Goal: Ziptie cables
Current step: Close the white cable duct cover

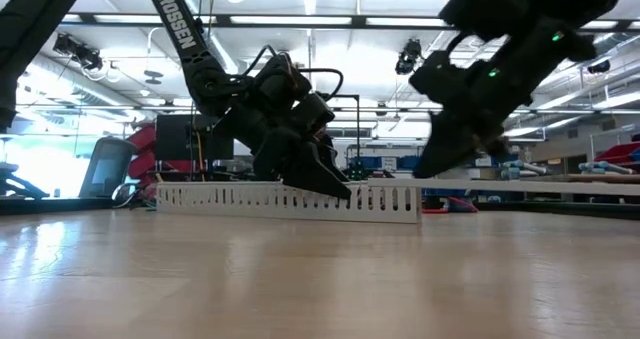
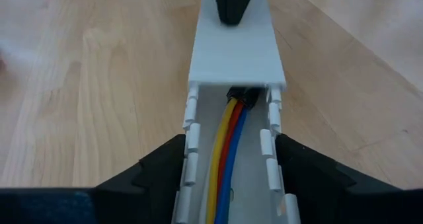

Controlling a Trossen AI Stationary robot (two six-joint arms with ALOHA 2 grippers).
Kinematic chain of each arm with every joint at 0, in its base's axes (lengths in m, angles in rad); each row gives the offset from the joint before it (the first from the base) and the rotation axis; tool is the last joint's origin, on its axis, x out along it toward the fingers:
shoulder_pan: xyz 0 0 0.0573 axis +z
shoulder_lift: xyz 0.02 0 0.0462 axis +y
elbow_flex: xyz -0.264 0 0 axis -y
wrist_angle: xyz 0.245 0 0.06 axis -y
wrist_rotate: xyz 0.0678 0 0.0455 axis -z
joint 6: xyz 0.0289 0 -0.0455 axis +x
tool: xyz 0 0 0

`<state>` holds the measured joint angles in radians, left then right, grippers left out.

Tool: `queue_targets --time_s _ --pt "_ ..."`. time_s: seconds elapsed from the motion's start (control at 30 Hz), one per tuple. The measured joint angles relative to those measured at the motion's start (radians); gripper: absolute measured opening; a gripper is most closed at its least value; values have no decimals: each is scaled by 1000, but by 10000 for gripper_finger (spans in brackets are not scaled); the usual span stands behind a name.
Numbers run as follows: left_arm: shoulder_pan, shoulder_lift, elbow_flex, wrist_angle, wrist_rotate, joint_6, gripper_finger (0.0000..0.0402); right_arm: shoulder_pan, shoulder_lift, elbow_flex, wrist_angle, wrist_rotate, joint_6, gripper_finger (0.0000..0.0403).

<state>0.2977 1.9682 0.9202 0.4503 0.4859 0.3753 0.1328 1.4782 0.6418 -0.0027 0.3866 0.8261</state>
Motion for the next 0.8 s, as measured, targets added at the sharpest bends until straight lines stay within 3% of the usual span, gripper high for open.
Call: queue_targets --time_s 0.23,0.5,0.8 --pt "-3 -1 0 -2 -2 1 232 -81 89 0 232 -78 -149 0" --pt "-3 -1 0 2 -3 -12 241 -89 85 -1 241 -79 -174 0" --pt "-23 -1 0 13 -23 12 298 -85 85 -1 241 -85 -169 0"
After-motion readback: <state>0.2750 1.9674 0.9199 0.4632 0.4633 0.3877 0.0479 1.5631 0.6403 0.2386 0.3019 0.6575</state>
